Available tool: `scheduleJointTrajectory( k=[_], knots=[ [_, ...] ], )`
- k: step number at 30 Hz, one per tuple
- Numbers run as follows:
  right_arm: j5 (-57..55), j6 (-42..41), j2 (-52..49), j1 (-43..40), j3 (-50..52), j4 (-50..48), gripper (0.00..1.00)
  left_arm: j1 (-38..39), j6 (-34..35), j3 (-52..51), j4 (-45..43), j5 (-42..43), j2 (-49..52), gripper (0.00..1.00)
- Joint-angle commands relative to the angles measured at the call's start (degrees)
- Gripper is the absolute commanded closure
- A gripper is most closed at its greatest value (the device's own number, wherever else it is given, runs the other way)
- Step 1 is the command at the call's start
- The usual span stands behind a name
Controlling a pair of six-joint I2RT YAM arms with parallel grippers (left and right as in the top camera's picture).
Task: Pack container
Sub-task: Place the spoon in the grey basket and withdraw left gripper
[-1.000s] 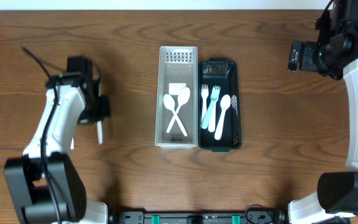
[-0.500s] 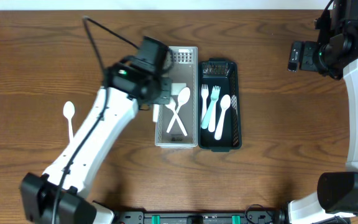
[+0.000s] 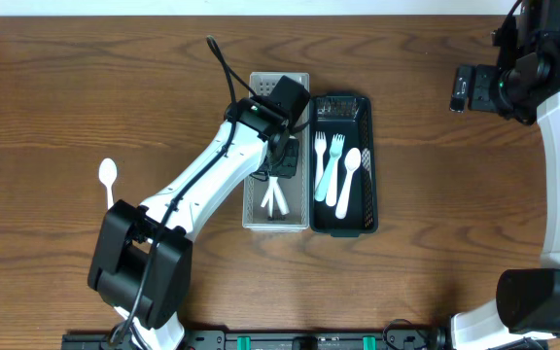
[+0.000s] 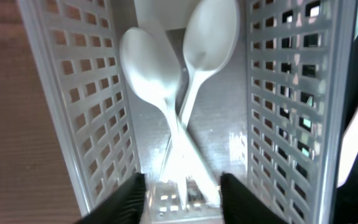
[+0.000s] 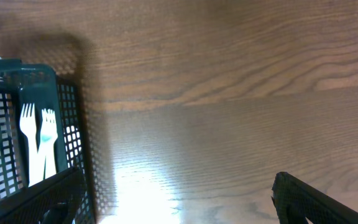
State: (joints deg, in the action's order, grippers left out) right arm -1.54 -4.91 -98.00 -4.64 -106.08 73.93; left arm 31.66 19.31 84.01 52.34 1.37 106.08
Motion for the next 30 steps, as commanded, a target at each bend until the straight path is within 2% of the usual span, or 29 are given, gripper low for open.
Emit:
scheduleJointTrajectory(
  k=[1,4,7,9,12,16,19,23,30],
  knots=[
    [-0.61,0.94,0.37,-0.33,0.04,0.0,0.01,-0.37,-1.53,0.42,0.09,-0.37,-2.19,0.52],
    [-0.61,1.05,0.37,-0.33,0.04,-0.24,0.01,-1.22,-1.64,0.79,0.79,-0.96,-5.49,0.52],
    [-0.61,1.4,0.37,-0.46,0.04,-0.46,0.01,-4.22,-1.6,0.79,3.45,-6.64,-10.8,0.51],
    [-0.59,1.42,0.37,-0.59,0.04,-0.5,0.01,-7.5,-1.62,0.79,5.75,-10.25,-14.16,0.48],
    [-0.61,1.42,0.37,-0.98,0.04,-0.72,0.01,-15.52,-1.62,0.76,9.22,-13.51,-18.69,0.41],
    [-0.59,1.42,0.37,-1.07,0.04,-0.66,0.01,-28.81,-1.66,0.31,10.62,-13.64,-21.35,0.39],
    [-0.59,2.01,0.37,-1.07,0.04,-0.63,0.01,-37.53,-3.85,-1.11,9.09,-13.49,-20.7,0.37],
    [-0.59,2.03,0.37,-1.07,0.04,-0.66,0.01,-45.66,-11.26,-4.57,4.61,-9.46,-17.92,0.35],
    [-0.59,2.03,0.37,-1.07,0.04,-0.61,0.01,-52.87,-11.82,-9.18,-0.79,-9.33,-9.01,0.35]
  ],
)
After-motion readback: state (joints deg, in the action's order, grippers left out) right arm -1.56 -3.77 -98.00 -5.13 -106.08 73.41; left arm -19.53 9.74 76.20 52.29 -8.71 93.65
